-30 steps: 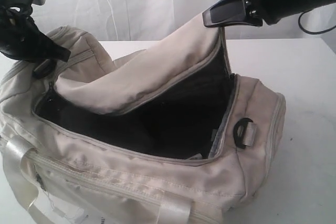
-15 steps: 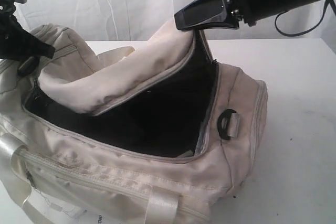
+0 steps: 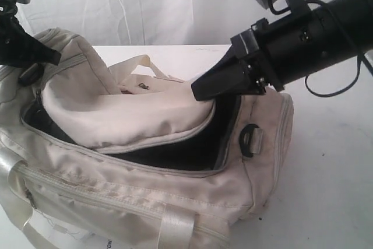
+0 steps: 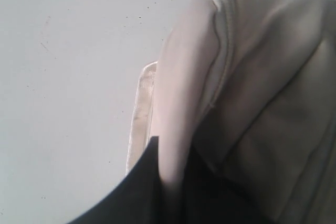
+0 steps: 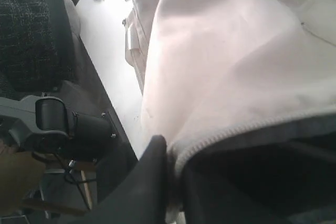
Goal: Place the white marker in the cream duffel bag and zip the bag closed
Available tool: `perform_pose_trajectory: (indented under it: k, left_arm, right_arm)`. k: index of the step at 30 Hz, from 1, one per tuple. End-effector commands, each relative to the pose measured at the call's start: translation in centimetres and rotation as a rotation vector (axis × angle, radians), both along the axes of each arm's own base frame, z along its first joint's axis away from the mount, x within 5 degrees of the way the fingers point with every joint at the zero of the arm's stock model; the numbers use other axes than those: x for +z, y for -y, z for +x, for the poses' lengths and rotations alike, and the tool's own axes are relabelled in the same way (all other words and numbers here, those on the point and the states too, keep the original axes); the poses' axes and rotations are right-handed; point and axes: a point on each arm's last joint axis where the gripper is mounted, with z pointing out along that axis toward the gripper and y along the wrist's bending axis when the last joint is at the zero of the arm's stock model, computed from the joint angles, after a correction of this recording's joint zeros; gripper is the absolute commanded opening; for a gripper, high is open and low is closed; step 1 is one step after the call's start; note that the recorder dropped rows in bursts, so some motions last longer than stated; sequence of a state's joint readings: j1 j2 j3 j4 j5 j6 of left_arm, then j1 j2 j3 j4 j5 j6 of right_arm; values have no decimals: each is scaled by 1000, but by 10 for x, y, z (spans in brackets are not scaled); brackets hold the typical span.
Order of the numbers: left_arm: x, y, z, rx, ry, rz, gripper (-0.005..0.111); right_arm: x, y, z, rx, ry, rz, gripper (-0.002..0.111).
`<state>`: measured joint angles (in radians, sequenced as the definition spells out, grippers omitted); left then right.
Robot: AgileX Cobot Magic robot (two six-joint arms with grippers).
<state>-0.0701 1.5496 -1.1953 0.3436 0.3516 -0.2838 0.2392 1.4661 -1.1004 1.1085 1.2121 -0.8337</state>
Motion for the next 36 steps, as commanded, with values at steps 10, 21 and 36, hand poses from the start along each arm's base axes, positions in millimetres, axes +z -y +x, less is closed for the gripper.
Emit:
perform_pose_trajectory:
  k: [10, 21, 36]
  left_arm:
    - [8, -2, -1, 1, 37, 6, 0]
    - [8, -2, -1, 1, 37, 6, 0]
    - [9, -2, -1, 3, 43, 3, 0]
  right_arm:
    - [5, 3, -29, 4, 0, 62, 40]
    - [8, 6, -54, -44, -69, 155, 41]
    - [0, 11, -86, -85, -148, 279, 41]
